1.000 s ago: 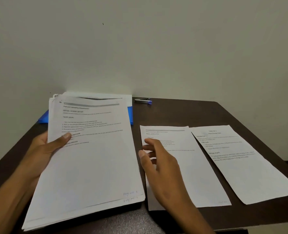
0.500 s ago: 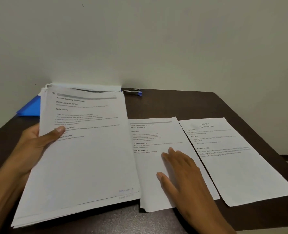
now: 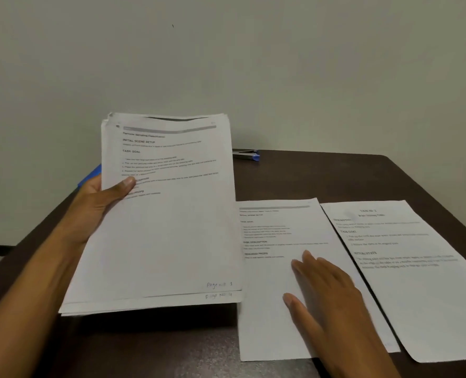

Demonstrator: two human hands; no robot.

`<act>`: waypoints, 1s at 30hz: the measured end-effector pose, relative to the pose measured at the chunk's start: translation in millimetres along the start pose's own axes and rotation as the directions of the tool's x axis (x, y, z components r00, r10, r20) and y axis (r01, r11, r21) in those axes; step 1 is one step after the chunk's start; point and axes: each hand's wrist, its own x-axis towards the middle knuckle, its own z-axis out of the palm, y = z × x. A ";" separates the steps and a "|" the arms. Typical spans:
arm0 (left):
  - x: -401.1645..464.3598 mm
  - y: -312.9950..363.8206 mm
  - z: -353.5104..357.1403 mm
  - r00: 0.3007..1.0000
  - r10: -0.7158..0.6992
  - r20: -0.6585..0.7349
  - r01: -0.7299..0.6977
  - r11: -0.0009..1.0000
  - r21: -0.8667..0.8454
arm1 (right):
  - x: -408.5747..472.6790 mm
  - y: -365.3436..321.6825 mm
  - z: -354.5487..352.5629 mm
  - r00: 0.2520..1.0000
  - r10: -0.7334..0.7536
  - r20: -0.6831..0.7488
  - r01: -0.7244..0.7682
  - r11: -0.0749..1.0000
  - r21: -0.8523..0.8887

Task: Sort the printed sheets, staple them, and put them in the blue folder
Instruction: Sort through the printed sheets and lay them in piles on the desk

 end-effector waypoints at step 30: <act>2.5 -27.7 -14.3 0.992 -0.129 0.002 0.127 0.974 -0.185 | 114.8 -125.1 8.5 0.967 0.197 -0.160 0.003 0.622 0.783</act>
